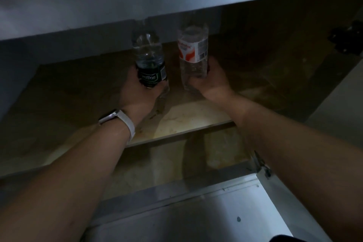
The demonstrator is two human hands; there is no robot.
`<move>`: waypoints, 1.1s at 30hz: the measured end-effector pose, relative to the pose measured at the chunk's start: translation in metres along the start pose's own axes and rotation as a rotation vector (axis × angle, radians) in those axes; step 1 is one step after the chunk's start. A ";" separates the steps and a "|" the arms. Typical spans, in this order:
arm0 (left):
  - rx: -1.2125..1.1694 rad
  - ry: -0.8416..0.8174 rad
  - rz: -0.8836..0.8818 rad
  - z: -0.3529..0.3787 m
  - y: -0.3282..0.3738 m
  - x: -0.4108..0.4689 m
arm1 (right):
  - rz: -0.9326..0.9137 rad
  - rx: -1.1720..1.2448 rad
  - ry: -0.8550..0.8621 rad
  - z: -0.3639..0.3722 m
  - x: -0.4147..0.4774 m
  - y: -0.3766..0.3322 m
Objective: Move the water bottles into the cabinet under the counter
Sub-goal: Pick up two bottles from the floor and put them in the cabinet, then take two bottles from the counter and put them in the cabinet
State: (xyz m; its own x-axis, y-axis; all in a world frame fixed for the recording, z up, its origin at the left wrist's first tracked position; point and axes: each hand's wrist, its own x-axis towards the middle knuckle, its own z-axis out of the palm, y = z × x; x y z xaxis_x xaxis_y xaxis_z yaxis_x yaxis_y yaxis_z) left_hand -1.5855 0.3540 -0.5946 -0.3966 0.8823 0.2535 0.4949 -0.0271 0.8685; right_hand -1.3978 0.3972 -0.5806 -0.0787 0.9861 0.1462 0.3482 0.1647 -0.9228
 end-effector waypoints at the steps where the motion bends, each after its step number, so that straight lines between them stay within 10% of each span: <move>1: 0.007 -0.006 0.002 0.000 -0.001 0.000 | -0.014 0.003 -0.012 -0.001 -0.001 0.000; 12: 0.047 -0.042 -0.029 -0.019 0.014 -0.043 | 0.021 -0.134 -0.009 -0.022 -0.030 0.001; 22: 0.626 -0.240 0.457 -0.034 0.015 -0.103 | -0.360 -0.866 -0.090 -0.063 -0.096 0.002; 33: 0.795 -0.533 0.523 -0.091 0.117 -0.162 | -0.216 -1.012 -0.309 -0.119 -0.187 -0.089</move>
State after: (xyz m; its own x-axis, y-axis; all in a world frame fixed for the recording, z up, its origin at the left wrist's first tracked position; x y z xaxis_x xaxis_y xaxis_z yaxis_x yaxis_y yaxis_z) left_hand -1.5342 0.1651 -0.4954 0.2998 0.9453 0.1283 0.9391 -0.3161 0.1349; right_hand -1.3027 0.2007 -0.4833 -0.4139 0.9093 0.0434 0.8979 0.4156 -0.1450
